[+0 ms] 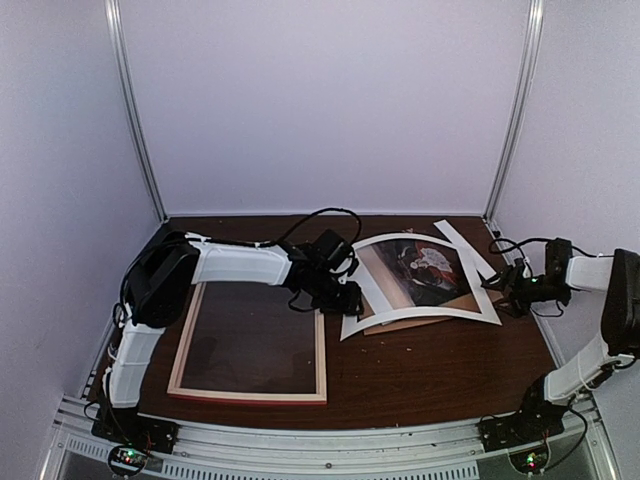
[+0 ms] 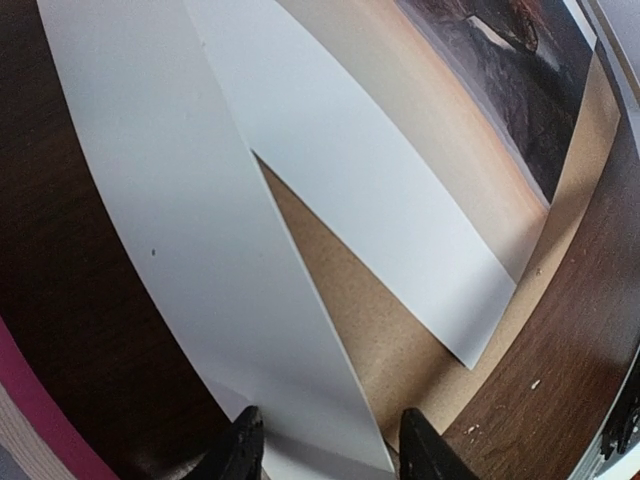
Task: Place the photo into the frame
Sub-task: Pick up the mat board from the photo.
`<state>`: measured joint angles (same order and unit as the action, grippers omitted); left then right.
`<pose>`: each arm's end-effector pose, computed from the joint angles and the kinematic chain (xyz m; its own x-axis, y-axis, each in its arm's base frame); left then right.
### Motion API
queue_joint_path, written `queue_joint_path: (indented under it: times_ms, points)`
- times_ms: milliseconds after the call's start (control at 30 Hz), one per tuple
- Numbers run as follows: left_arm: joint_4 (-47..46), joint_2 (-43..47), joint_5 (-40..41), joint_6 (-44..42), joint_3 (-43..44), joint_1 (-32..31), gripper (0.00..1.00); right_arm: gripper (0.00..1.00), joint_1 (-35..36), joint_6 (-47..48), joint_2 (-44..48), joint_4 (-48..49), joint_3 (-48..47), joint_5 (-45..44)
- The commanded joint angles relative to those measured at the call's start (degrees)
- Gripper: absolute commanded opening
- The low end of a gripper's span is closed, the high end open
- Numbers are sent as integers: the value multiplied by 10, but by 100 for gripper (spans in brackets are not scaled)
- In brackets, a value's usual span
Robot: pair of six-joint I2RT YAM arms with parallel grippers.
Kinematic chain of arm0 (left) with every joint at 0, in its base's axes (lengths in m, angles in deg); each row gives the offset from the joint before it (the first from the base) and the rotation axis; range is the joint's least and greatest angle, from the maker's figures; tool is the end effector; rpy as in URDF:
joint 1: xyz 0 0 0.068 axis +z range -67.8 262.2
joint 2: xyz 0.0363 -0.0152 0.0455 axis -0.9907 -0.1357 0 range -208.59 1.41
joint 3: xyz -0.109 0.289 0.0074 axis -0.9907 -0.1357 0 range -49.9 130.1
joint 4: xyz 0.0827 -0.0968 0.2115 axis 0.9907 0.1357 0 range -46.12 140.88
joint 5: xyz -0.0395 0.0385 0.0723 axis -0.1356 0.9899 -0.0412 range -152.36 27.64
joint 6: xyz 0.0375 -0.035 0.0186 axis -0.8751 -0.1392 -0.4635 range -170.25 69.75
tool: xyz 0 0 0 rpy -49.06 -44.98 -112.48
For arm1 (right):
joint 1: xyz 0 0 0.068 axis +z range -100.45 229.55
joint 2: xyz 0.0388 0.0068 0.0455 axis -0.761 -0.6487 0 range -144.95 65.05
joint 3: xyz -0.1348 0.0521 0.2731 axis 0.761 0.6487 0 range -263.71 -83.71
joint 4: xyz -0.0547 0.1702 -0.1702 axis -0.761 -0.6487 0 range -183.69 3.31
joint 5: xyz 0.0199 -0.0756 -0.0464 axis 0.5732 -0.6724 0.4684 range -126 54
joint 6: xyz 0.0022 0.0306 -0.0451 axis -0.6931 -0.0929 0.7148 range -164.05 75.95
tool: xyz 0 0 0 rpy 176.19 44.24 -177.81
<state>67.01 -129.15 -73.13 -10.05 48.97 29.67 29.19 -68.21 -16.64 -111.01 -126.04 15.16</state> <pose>0.3023 -0.4056 0.1830 -0.9253 0.1650 -0.3414 0.3246 0.8100 -0.4884 0.2301 -0.0549 0.2256 -0.8099 0.5744 -0.1188 0.2476 0.5184 0.8185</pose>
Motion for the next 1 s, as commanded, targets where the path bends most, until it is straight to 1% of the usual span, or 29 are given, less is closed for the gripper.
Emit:
queue_joint_path:
  times_ms: [0,700,967]
  points:
    - [-39,26,-21,15,-26,8,46,69,-3,3,-11,24,16,-7]
    - [-147,54,-72,90,-116,27,42,69,-4,-8,-58,80,51,-9]
    - [-153,54,-71,94,-121,28,41,67,-3,-28,-63,107,57,20]
